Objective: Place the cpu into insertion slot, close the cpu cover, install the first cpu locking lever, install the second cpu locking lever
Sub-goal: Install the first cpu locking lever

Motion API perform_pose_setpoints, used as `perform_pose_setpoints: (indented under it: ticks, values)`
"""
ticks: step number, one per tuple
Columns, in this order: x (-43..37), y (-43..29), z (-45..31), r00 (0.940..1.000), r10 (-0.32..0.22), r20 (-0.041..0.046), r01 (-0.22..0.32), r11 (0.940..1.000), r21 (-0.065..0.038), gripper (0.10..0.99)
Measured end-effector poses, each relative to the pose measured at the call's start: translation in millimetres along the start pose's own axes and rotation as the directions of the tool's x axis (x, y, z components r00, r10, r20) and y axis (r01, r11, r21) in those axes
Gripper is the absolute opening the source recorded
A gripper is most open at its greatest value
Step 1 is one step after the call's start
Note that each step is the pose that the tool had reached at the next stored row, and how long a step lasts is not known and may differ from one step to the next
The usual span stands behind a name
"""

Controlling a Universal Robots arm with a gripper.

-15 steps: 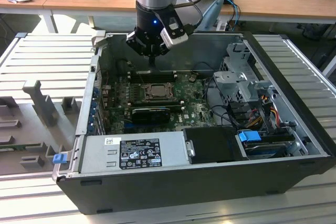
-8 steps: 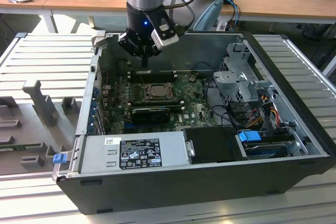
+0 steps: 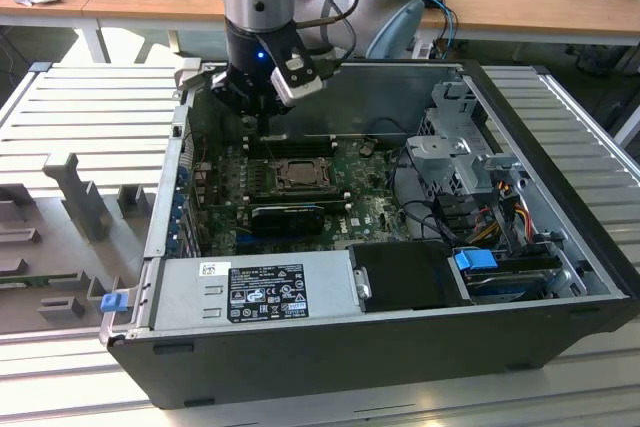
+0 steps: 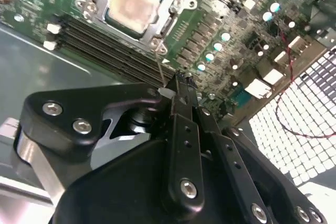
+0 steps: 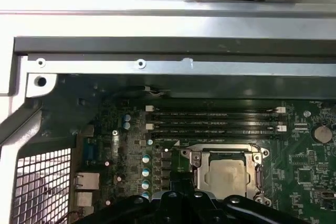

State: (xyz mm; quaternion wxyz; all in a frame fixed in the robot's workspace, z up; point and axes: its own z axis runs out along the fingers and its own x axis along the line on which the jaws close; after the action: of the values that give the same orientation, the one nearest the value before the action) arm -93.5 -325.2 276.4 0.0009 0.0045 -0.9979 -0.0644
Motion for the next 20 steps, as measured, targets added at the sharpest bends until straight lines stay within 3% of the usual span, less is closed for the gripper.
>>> perform_pose_setpoints:
  ticks: [2, 5, 11, 20]
  values:
    - [10.1, -0.1, 1.4, 1.0, 0.0, 0.0014, 0.0, 1.0, 0.0, 0.106]
    - [17.7, -0.2, 3.7, 1.0, 0.0, 0.0025, 0.0, 1.0, 0.0, 0.106]
    - [19.4, 2.3, 10.7, 1.0, 0.0, 0.0022, 0.0, 1.0, 0.0, 0.106]
    - [19.1, 13.6, 20.2, 1.0, -0.001, 0.0022, 0.001, 1.0, 0.0, 0.106]
